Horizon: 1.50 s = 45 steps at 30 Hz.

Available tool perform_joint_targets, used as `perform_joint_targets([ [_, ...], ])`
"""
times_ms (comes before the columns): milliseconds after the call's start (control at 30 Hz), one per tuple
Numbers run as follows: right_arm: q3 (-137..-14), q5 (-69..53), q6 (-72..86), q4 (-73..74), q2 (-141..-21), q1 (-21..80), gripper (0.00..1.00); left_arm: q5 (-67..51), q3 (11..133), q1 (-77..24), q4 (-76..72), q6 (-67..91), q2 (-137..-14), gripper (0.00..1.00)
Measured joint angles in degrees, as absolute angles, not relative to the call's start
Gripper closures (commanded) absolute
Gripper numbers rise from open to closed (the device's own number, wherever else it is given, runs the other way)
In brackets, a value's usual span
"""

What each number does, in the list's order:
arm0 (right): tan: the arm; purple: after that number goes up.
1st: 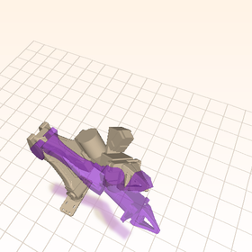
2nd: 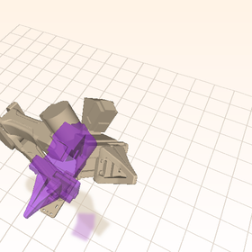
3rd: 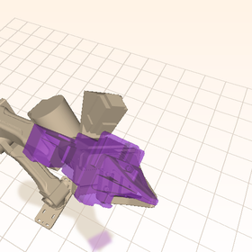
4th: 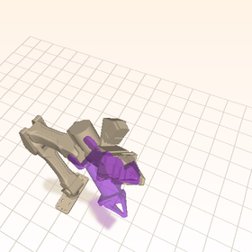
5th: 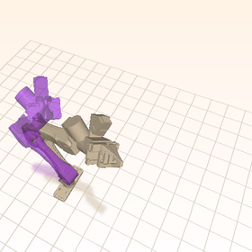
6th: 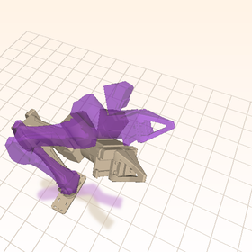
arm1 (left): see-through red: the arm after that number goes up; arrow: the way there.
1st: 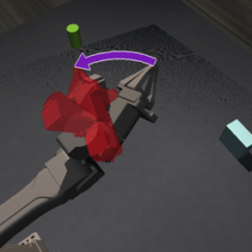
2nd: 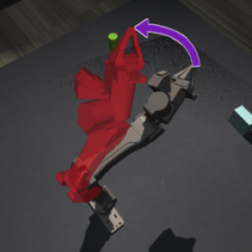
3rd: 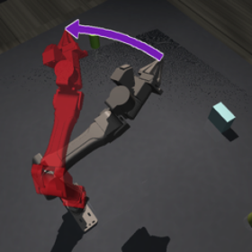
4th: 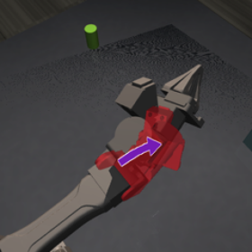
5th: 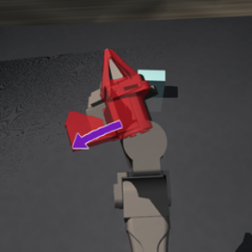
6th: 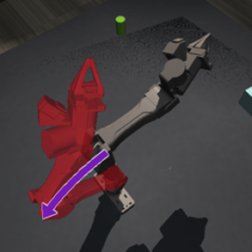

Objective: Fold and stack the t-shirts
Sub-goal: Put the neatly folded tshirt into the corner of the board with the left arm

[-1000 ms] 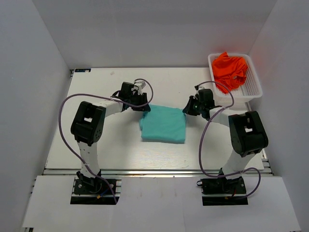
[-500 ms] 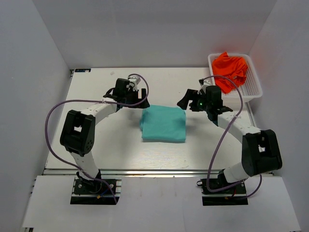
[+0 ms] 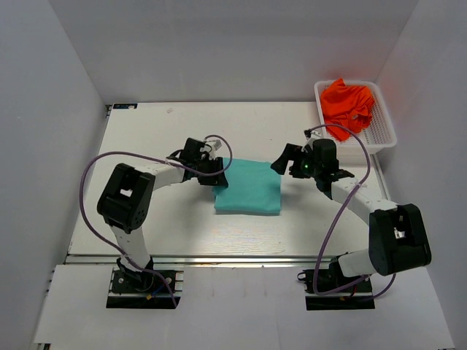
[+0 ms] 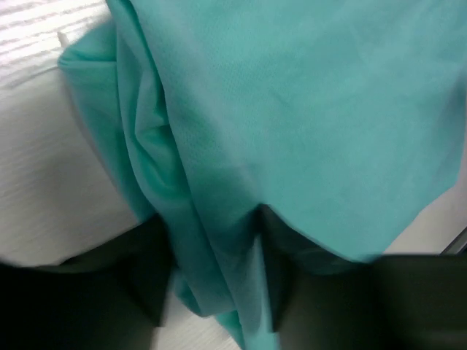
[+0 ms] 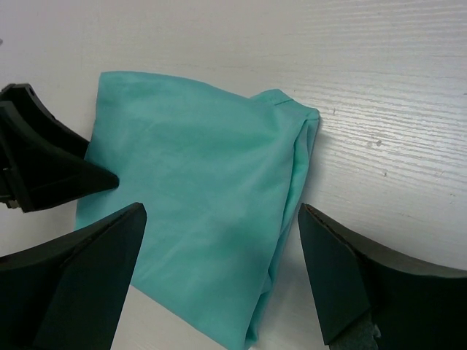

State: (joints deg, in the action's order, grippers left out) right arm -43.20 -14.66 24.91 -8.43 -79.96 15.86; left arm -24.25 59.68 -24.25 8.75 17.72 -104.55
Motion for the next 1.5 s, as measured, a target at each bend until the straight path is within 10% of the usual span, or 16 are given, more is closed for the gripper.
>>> perform_joint_targets([
  [167,-42.13,-12.95,24.86,-7.55,-78.04,15.75,0.10,-24.18,62.92,-24.97,10.37,17.15,-108.75,1.00],
  [933,-50.15,-6.94,22.33,-5.78,-84.12,14.31,0.10,12.43,111.68,-5.41,36.49,-6.63,-129.67,1.00],
  [1500,-59.88,-8.01,22.04,-3.81,-93.86,13.08,0.10,15.73,130.80,10.15,33.12,-18.63,-144.07,1.00],
])
